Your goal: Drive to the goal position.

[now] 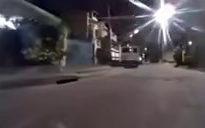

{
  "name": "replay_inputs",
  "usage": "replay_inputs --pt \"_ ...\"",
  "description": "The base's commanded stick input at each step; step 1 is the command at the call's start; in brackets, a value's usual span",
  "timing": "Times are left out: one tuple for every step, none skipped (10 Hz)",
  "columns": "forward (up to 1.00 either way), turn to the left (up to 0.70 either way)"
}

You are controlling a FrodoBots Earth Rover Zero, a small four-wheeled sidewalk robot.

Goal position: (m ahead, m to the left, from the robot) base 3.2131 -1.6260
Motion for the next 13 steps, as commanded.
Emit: replay_inputs --pt "0.7 -0.35" --pt "0.7 -0.35" --pt "0.7 -0.35" --pt "0.7 -0.35" --pt "0.7 -0.35" --pt "0.7 -0.35" --pt "0.7 -0.35" --pt "0.7 -0.35" --pt "0.7 -0.35" --pt "0.7 -0.35" --pt "0.7 -0.35" --pt "0.7 -0.35" --pt "0.7 -0.35"
